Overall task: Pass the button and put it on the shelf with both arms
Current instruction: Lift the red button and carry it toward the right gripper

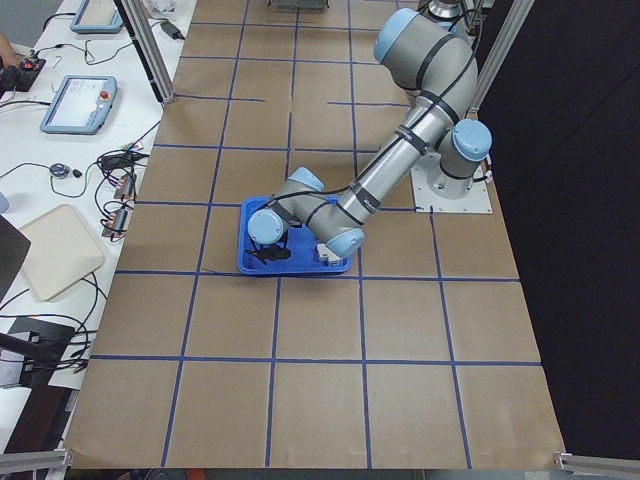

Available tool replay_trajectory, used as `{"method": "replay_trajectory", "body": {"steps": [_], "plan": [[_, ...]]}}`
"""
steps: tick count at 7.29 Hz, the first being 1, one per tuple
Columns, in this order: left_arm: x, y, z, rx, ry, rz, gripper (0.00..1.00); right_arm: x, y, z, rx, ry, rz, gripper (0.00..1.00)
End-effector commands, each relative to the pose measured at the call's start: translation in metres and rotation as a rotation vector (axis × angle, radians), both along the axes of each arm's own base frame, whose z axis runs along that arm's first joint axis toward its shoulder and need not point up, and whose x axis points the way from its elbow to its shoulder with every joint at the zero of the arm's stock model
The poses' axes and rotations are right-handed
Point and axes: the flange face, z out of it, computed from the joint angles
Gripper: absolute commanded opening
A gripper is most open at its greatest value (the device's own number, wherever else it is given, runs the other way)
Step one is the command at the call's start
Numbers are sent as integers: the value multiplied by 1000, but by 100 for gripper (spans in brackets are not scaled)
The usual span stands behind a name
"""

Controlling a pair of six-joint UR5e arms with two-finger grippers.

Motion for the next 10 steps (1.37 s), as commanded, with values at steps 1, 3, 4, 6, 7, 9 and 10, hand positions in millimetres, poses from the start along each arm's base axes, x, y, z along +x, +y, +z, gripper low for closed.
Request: {"method": "replay_trajectory", "body": {"steps": [1, 3, 4, 6, 7, 9, 10], "plan": [[-73, -18, 84, -52, -37, -91, 0, 1, 0, 0, 1, 0, 10, 100], [-180, -29, 138, -59, -18, -58, 0, 1, 0, 0, -3, 5, 72, 100], [-244, -29, 153, -44, 25, -38, 0, 1, 0, 2, -6, 6, 85, 100], [-357, -19, 178, 10, 60, -23, 0, 5, -1, 7, -25, -44, 225, 100], [-409, -9, 186, 29, 70, -36, 0, 6, 0, 10, -37, -62, 279, 100], [-491, 5, 192, 47, 109, -20, 0, 6, 0, 14, -79, -40, 488, 100], [-521, 7, 190, 45, 110, 13, 0, 5, -2, 16, -107, -24, 595, 100]]}}
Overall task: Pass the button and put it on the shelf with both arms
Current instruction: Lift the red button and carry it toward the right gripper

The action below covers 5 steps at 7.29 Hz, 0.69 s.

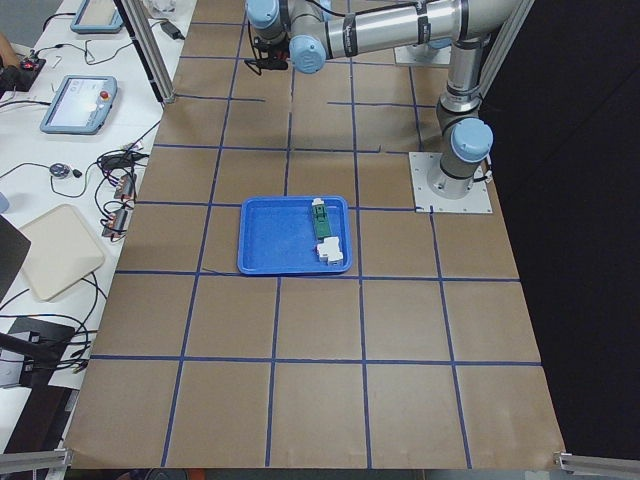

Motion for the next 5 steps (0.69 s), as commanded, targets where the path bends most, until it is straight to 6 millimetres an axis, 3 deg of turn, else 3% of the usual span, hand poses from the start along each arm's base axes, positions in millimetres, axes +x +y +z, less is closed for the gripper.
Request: {"method": "replay_trajectory", "body": {"steps": [1, 3, 5], "plan": [[-67, 11, 1, 2, 11, 56, 0, -4, -4, 0, -61, 29, 291, 100], [-83, 14, 7, 8, 21, 114, 0, -24, -11, -3, -104, -13, 509, 100], [-101, 19, 13, 16, 45, 147, 0, -26, -12, -11, -134, -49, 719, 98]]}}
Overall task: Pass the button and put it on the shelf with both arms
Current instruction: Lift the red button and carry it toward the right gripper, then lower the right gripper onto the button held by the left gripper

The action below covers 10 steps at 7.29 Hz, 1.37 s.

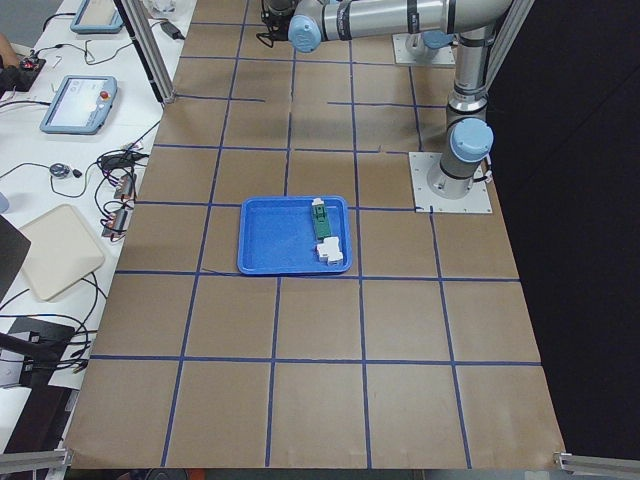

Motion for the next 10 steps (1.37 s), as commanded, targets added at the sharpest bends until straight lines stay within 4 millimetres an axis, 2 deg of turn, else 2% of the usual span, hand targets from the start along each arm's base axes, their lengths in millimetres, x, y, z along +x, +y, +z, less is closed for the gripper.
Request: {"method": "replay_trajectory", "body": {"steps": [1, 3, 5, 7, 8, 10], "plan": [[-21, 5, 7, -10, 29, 53, 0, -1, 0, -5, -69, -26, 316, 98], [-28, 10, 6, -1, 32, 62, 0, 11, 7, -2, -130, -124, 560, 98], [-36, 15, 6, -1, 30, 51, 0, 12, 3, -3, -164, -129, 634, 98], [-38, 19, 15, -18, 38, 57, 0, 15, -7, -11, -153, -154, 624, 98], [-39, 19, 12, -14, 34, 57, 0, 15, -14, -20, -136, -163, 617, 98], [-39, 22, 12, -14, 37, 56, 0, 21, -13, -22, -96, -186, 531, 99]]}}
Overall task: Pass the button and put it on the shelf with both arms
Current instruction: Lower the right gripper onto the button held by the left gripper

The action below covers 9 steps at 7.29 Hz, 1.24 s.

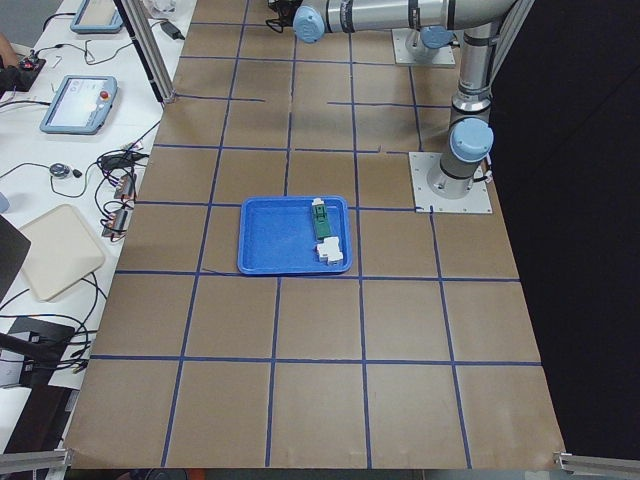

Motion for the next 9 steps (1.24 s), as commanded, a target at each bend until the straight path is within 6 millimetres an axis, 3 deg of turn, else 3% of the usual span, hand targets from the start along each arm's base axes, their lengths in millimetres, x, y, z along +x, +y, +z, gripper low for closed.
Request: {"method": "replay_trajectory", "body": {"steps": [1, 3, 9], "plan": [[0, 3, 3, -4, 2, 0, 0, 4, -3, -4, 26, -14, -36, 100], [1, 4, 5, -9, 3, 0, 0, 6, -13, -18, 38, -28, -36, 100], [1, 5, 6, -13, 4, -2, 0, 25, -10, -19, 36, -43, -4, 100]]}}
